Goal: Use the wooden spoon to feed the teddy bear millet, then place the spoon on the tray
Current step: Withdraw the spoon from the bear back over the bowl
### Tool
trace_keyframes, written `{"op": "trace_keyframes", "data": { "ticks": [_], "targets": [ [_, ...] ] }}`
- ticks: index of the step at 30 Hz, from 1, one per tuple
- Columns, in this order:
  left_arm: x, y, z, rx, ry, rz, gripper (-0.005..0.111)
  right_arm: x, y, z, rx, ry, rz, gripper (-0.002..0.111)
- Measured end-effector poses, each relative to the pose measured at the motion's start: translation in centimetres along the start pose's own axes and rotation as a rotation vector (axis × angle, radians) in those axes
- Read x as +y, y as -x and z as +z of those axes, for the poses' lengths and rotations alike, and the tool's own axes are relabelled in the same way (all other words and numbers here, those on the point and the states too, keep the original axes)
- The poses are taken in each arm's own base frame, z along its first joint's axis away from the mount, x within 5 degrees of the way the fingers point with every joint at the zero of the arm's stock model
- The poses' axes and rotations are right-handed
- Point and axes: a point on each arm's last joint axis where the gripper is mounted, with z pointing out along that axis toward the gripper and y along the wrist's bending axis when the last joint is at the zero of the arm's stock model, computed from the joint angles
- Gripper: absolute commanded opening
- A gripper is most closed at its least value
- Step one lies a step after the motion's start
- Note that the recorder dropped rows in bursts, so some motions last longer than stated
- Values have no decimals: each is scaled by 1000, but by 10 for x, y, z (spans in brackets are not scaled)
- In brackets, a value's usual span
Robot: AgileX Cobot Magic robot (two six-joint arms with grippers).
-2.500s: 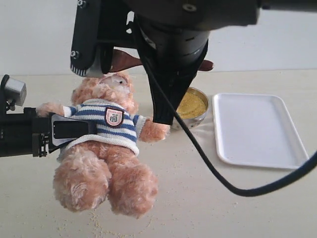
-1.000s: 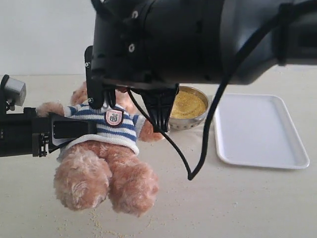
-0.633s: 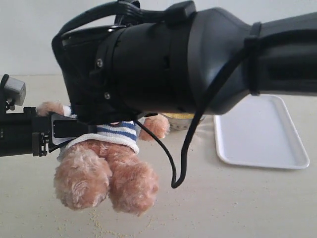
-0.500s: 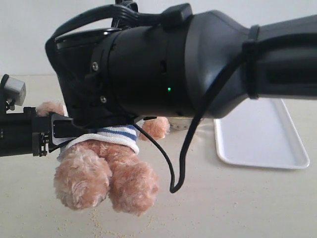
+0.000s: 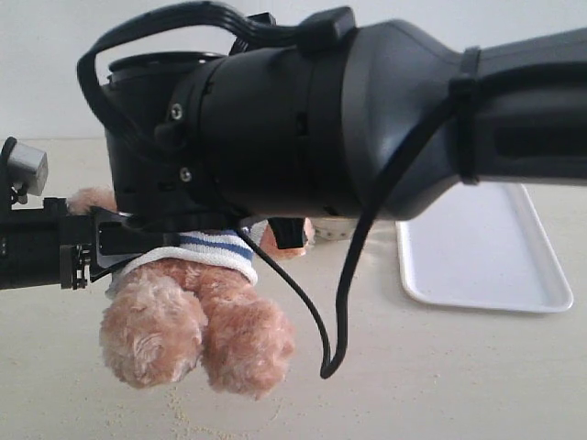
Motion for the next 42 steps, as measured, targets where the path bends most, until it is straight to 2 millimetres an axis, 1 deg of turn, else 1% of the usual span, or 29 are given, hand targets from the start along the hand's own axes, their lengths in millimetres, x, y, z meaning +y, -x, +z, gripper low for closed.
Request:
{"op": "trace_keyframes", "data": {
  "ticks": [3, 8, 10, 14, 17, 33, 37, 42],
  "targets": [
    [0, 0, 0, 0, 0, 0, 5, 4, -1, 2, 14, -13, -44, 0],
    [0, 0, 0, 3, -1, 2, 5, 30, -5, 6, 44, -36, -168, 0],
    [0, -1, 0, 10, -2, 4, 5, 35, -7, 8, 52, -75, -205, 0],
    [0, -1, 0, 10, -2, 4, 5, 28, -8, 7, 46, -177, -198, 0],
    [0, -1, 0, 10, -2, 4, 5, 24, -8, 3, 26, -206, -171, 0],
    [0, -1, 0, 8, -1, 4, 5, 22, -9, 1, 10, -208, -137, 0],
    [0, -1, 0, 8, -1, 4, 5, 19, -13, -3, -11, -179, -51, 0],
    [0, -1, 0, 8, -1, 4, 5, 7, -30, -21, -85, -81, 164, 0]
  ]
}}
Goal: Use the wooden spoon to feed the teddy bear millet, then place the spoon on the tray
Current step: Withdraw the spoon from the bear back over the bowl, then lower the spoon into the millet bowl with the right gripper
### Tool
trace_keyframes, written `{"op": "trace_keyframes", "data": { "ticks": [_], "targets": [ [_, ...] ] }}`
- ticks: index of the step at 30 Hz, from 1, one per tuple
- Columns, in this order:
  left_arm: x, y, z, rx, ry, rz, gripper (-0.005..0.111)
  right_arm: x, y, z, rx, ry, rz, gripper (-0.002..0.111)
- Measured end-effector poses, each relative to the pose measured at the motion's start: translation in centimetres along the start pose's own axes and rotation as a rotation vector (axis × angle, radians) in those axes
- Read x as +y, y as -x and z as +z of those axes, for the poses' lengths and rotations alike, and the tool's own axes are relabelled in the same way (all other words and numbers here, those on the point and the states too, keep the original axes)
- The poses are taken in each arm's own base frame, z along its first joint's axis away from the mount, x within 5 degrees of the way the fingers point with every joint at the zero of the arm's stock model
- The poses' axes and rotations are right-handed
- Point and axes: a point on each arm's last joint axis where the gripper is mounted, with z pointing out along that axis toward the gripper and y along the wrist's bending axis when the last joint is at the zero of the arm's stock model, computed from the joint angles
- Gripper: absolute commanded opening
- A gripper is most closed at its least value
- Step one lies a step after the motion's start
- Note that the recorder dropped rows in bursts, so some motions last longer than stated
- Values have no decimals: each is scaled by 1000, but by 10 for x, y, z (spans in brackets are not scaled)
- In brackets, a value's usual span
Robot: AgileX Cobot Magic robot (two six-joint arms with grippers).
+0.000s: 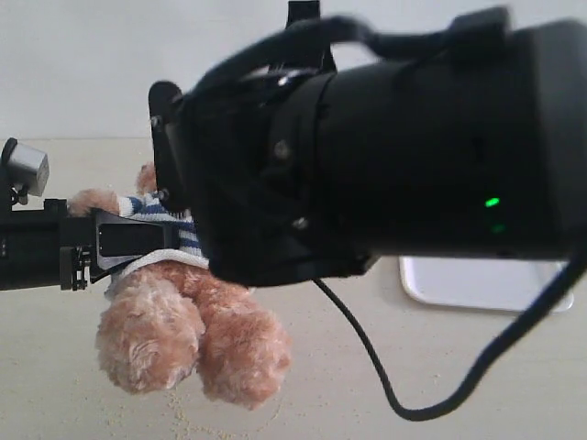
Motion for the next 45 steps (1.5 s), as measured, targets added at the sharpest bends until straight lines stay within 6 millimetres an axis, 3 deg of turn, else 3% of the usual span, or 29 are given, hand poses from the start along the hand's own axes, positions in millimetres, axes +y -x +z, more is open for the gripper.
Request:
{"op": "trace_keyframes", "data": {
  "ticks": [4, 8, 15, 19, 23, 27, 31, 36, 45],
  "targets": [
    [0, 0, 0, 0, 0, 0, 5, -21, -13, -17, -55, 10, 116, 0],
    [0, 0, 0, 0, 0, 0, 5, -34, -27, -18, -49, 26, 189, 0],
    [-1, 0, 0, -1, -8, 0, 5, -47, -65, 24, 97, 129, 308, 0],
    [-1, 0, 0, -1, -8, 0, 5, -57, -80, 39, 137, 287, 404, 0],
    [-1, 0, 0, -1, -8, 0, 5, -75, -84, 48, 119, 389, 484, 0],
    [-1, 0, 0, -1, -8, 0, 5, -85, -78, 58, 147, 413, 431, 0],
    [-1, 0, 0, -1, -8, 0, 5, -77, -67, 78, 214, 445, 343, 0],
    [-1, 0, 0, -1, -8, 0, 5, -41, -49, 115, 300, 502, 237, 0],
    [-1, 0, 0, -1, -8, 0, 5, -36, -49, 131, 349, 419, 130, 0]
  ]
}}
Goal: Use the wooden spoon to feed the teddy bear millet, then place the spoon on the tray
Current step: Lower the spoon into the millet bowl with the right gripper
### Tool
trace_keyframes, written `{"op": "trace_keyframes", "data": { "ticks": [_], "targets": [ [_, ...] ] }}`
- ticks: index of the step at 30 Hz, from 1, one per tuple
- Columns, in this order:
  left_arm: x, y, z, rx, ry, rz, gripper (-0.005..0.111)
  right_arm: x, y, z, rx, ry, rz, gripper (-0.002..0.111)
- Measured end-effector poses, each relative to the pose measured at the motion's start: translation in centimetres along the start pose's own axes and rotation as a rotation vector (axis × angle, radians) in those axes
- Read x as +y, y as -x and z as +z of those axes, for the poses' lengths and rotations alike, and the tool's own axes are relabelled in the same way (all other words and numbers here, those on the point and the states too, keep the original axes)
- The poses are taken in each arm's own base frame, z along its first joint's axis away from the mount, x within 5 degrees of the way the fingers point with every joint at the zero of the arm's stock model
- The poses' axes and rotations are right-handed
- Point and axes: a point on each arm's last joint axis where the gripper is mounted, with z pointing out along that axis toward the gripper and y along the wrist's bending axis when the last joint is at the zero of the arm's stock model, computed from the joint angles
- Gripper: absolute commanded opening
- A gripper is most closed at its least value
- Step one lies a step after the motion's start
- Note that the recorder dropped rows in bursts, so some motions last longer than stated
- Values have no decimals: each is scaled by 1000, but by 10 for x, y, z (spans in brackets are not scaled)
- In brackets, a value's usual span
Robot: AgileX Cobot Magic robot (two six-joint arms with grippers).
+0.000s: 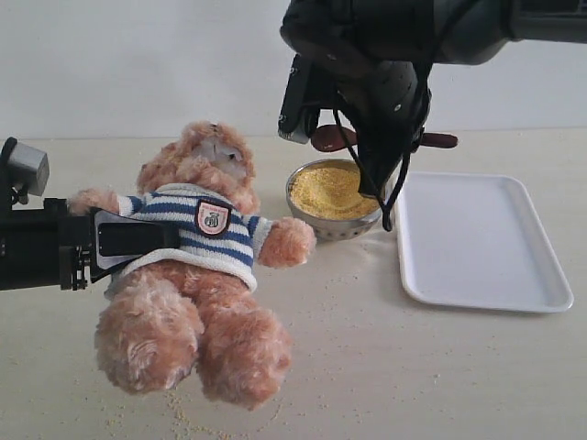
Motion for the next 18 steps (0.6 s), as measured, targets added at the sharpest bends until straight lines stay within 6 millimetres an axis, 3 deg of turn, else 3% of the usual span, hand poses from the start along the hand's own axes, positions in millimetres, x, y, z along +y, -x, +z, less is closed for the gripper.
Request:
{"op": "trace_keyframes", "data": {
  "ticks": [18],
  "targets": [
    [0, 0, 0, 0, 0, 0, 5, 8, 12, 53, 139, -103, -111, 0]
  ]
}}
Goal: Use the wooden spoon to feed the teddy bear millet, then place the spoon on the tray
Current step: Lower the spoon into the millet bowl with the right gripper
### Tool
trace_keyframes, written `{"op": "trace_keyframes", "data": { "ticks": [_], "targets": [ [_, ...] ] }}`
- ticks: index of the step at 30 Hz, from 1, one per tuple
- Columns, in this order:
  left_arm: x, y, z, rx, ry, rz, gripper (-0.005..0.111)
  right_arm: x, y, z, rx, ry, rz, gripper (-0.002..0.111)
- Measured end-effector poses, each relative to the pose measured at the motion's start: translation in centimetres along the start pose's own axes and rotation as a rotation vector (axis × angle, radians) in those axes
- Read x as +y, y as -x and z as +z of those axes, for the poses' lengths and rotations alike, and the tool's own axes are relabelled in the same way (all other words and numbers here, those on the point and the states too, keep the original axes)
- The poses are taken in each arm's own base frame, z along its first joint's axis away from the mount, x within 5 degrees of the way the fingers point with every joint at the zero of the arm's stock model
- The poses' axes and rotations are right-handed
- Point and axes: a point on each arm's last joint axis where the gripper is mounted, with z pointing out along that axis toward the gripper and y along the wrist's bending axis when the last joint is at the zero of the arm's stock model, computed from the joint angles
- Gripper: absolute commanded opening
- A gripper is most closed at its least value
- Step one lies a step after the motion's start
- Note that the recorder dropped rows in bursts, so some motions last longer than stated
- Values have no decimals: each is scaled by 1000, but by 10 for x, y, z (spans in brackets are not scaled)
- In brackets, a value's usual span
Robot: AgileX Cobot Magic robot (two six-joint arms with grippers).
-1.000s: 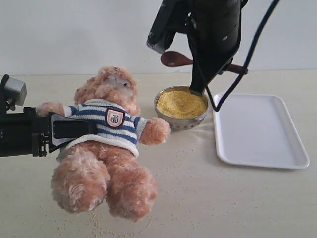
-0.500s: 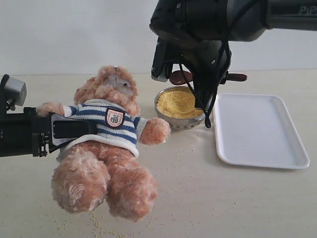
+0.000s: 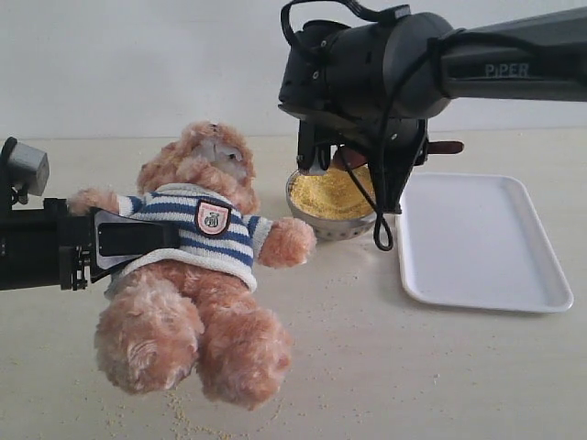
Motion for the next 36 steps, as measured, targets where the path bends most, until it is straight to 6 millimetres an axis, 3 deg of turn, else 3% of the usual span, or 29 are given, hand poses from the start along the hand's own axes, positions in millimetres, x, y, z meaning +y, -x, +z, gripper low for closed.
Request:
{"op": "trace_keyframes", "data": {
  "ticks": [6, 16, 28, 36],
  "targets": [
    [0, 0, 0, 0, 0, 0, 5, -1, -1, 17, 43, -23, 9, 0],
    [0, 0, 0, 0, 0, 0, 5, 0, 0, 19, 46, -20, 9, 0],
    [0, 0, 0, 0, 0, 0, 5, 26, 17, 46, 92, 22, -61, 0],
    [0, 0, 0, 0, 0, 0, 5, 28, 18, 47, 93, 30, -61, 0]
  ]
}}
